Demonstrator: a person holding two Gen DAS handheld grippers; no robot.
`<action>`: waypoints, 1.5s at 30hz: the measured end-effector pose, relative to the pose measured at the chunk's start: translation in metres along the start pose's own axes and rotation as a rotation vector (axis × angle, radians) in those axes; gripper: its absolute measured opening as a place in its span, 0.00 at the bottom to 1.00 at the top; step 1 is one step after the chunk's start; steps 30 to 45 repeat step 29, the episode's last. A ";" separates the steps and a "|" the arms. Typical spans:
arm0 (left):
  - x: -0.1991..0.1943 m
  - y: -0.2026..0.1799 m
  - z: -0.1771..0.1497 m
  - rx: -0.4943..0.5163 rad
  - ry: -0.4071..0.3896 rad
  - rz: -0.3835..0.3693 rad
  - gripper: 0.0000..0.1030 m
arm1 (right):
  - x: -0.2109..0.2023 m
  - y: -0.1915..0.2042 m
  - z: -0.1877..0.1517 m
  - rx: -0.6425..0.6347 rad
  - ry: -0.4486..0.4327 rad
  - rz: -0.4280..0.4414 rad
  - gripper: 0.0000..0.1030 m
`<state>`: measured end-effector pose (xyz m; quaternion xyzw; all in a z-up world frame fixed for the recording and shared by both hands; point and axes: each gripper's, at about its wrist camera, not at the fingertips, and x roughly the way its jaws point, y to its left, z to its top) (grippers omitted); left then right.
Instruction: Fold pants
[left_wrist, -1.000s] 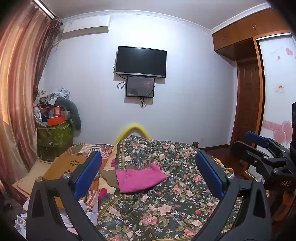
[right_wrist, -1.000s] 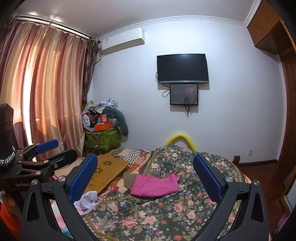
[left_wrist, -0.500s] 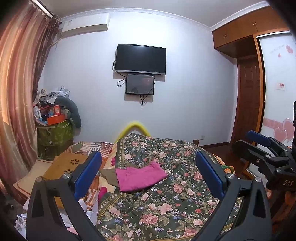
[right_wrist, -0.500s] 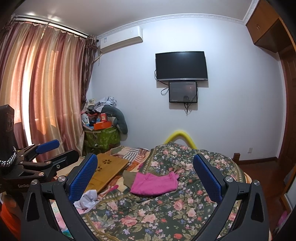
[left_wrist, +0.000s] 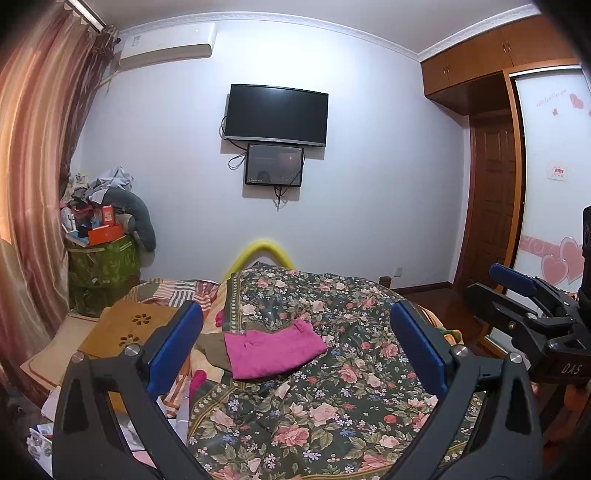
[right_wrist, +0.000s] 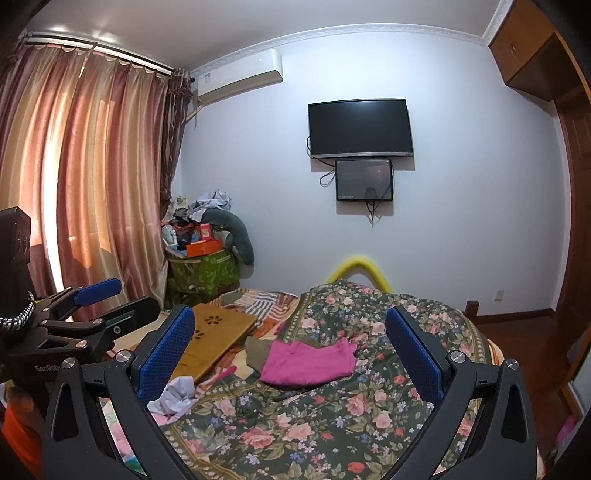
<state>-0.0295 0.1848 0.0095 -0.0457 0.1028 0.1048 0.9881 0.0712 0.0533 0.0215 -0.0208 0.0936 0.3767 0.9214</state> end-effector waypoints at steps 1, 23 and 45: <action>0.000 0.000 0.000 -0.001 -0.001 0.001 1.00 | 0.000 0.000 0.000 0.001 0.000 -0.001 1.00; -0.001 -0.003 0.000 0.015 0.002 -0.009 1.00 | 0.001 0.002 0.000 0.009 0.006 -0.001 1.00; 0.003 -0.001 -0.001 0.010 0.014 -0.014 1.00 | 0.002 0.003 -0.001 0.013 0.009 0.000 1.00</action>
